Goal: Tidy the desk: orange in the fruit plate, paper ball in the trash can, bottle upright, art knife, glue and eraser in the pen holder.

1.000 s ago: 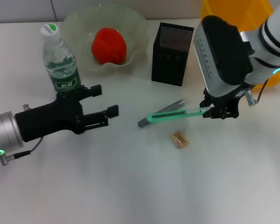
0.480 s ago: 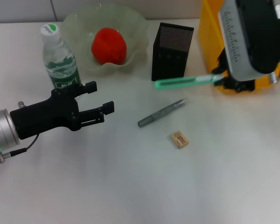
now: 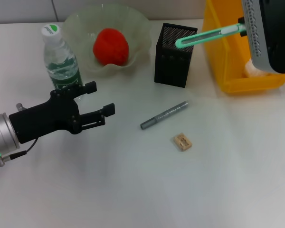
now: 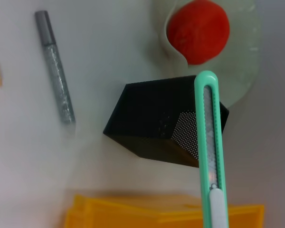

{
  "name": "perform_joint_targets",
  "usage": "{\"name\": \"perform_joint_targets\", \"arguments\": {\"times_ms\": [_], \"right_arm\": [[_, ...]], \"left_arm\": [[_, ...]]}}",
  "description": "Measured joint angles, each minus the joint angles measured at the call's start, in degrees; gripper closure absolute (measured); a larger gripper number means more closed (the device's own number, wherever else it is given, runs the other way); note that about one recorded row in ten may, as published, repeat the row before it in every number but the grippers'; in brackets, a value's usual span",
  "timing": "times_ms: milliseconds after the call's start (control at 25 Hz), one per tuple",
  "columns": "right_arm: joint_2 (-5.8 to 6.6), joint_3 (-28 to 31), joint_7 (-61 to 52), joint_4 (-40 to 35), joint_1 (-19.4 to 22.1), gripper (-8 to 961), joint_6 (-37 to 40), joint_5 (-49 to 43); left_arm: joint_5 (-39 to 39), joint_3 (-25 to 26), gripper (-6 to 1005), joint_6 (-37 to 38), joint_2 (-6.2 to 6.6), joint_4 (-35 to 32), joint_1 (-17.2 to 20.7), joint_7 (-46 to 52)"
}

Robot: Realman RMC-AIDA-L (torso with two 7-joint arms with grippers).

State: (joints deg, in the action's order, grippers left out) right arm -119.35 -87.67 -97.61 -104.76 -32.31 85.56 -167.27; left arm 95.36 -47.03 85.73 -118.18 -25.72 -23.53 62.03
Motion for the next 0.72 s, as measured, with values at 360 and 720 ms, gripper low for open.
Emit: {"name": "perform_joint_targets", "arguments": {"times_ms": [360, 720], "right_arm": [[0.03, 0.4, 10.3, 3.1, 0.6, 772, -10.7, -0.1], [-0.04, -0.2, 21.2, 8.6, 4.4, 770, -25.0, -0.1]], "left_arm": [[-0.6, 2.3, 140, -0.2, -0.43, 1.4, 1.0, -4.3], [-1.9, 2.3, 140, -0.2, -0.42, 2.6, 1.0, -6.3]]}}
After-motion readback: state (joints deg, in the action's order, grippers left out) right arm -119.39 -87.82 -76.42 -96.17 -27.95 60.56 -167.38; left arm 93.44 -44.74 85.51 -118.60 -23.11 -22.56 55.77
